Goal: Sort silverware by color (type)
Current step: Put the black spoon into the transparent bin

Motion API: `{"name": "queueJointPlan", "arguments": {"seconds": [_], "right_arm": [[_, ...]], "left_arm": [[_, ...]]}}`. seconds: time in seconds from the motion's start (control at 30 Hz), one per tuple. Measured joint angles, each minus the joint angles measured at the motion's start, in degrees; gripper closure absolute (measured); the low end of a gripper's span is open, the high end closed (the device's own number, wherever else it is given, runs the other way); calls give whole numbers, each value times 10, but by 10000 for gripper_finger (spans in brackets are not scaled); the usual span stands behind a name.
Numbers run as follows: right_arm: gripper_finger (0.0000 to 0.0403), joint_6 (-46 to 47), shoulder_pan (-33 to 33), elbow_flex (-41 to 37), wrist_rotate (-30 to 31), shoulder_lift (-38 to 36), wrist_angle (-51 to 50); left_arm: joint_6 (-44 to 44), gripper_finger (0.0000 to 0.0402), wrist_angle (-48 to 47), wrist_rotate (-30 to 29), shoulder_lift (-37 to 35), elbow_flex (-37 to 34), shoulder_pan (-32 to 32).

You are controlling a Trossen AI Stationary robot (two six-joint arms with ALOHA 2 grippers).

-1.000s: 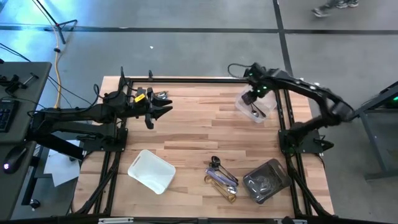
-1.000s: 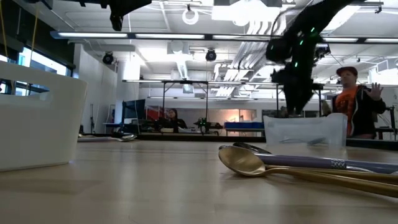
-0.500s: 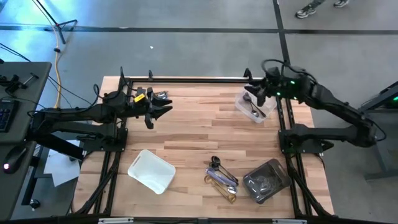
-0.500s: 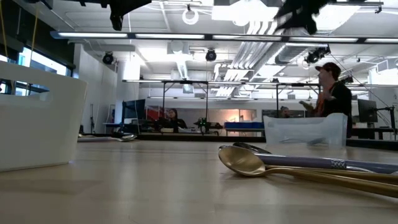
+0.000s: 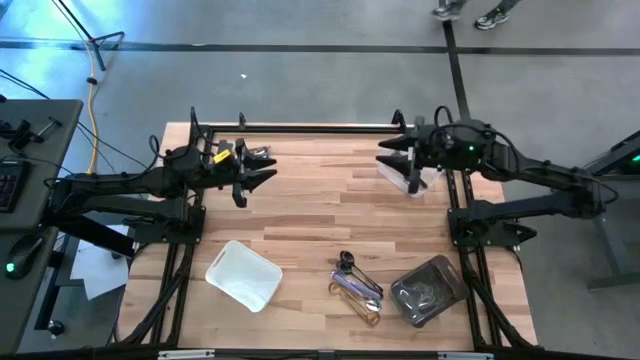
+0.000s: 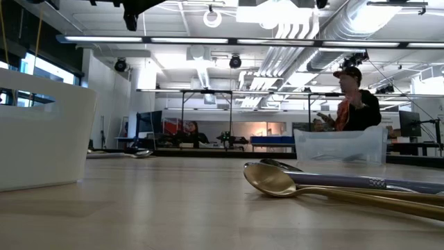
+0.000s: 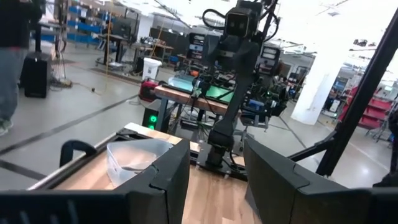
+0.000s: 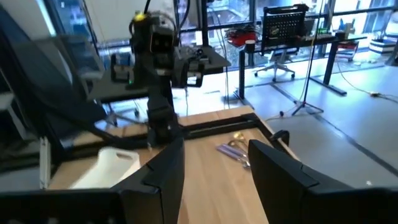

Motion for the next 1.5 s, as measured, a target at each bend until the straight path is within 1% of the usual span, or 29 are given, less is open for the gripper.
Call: {"name": "queueJointPlan", "arguments": {"seconds": [0.1,0.2,0.37,0.67,0.77,0.8,0.87,0.97,1.1,1.2,1.4,1.5], "right_arm": [[240,-19,0,0,0,4,1],[240,-14,0,0,-3,4,1],[240,-11,0,0,-40,4,-6],[240,-15,15,0,-34,14,-81],[240,-16,15,-1,-31,18,-81],[240,-18,15,-3,-31,18,-76],[240,-20,15,-28,-31,16,-35],[240,-1,13,-80,-31,6,43],[240,31,13,-128,-31,-1,129],[240,45,13,-143,-30,0,143],[242,48,13,-147,-39,0,154],[262,55,13,-147,-39,0,172]], "left_arm": [[20,259,-2,1,0,0,0],[40,259,-2,4,0,0,0],[73,259,-3,4,0,0,0],[80,259,-3,4,0,0,0],[78,259,-3,5,0,0,0],[74,259,-3,5,0,0,0],[70,259,-4,5,0,0,0],[70,259,-4,5,0,0,0],[70,259,-4,5,0,0,0],[70,259,-4,5,0,0,0],[70,259,-4,5,0,0,0],[70,259,-4,5,0,0,0]]}}
